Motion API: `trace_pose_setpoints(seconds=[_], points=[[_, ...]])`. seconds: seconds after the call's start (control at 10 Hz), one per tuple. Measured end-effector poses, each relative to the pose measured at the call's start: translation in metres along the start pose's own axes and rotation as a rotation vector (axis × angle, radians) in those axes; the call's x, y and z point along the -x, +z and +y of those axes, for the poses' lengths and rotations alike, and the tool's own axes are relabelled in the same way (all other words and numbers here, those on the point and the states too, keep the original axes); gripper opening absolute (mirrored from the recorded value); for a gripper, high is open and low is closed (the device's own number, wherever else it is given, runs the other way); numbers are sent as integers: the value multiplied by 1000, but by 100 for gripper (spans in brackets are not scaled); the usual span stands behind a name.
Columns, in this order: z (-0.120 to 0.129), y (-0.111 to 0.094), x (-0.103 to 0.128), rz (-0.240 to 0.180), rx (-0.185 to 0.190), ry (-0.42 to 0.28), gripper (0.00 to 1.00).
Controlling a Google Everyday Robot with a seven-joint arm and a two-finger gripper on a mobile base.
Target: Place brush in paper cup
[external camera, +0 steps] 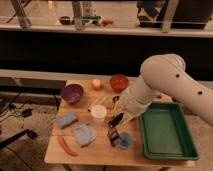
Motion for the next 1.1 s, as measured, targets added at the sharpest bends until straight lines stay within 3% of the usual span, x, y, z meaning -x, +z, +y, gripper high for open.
trace_pose_setpoints(seconds=[0.3,0.4,0.7,1.1], points=[[0,0,0,1,-4,1,15],[-5,-2,1,10,-30,-2,15],[-27,-31,12,42,-193,-25,15],[-54,-73,25,87,-366,-71,15]])
